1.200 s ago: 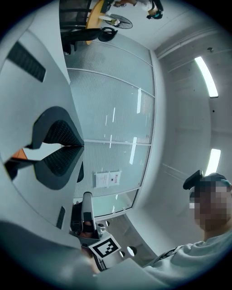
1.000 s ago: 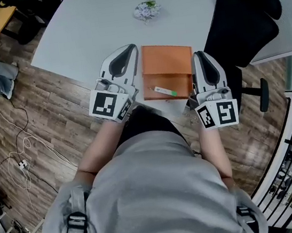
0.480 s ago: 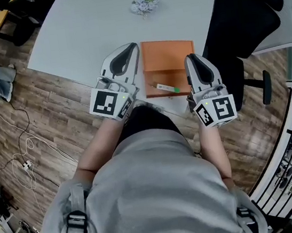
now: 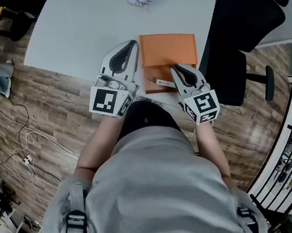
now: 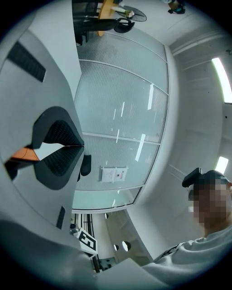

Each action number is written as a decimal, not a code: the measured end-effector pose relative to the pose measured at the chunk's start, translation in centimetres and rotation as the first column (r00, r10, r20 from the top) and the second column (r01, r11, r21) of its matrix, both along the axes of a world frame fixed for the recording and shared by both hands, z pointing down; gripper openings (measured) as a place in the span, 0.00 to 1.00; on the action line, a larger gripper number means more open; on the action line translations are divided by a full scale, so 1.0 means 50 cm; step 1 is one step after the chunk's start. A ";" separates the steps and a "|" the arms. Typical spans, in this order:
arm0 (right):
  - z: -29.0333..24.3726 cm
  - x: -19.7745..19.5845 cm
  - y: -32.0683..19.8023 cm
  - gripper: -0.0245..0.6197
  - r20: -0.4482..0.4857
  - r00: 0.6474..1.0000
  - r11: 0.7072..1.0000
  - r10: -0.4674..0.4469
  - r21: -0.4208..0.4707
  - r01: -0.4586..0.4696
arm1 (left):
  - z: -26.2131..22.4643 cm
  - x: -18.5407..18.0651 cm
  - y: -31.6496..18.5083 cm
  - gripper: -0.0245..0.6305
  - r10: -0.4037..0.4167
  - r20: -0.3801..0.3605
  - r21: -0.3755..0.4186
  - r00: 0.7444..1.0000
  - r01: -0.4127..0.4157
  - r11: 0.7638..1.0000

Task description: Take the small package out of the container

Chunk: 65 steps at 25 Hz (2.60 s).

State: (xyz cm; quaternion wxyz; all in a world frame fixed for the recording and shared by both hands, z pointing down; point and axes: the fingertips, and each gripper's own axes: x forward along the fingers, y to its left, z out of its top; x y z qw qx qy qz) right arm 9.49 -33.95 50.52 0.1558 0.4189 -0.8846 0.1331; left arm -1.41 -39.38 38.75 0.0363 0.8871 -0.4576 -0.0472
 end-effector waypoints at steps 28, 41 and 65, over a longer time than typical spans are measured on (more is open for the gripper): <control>0.264 -0.062 0.094 0.22 -0.466 0.780 0.905 -0.418 -0.293 0.310 | 0.031 -0.054 0.009 0.07 -0.034 0.013 -0.011 0.999 0.034 0.999; -0.070 0.044 -0.048 0.22 0.010 1.000 0.997 0.021 0.069 -0.022 | -0.034 -0.044 0.010 0.07 -0.042 0.030 0.030 0.999 0.041 0.999; -0.352 0.107 -0.031 0.22 0.282 0.933 0.831 0.221 0.447 -0.332 | -0.096 -0.053 0.022 0.07 -0.026 0.015 0.080 1.000 0.024 0.996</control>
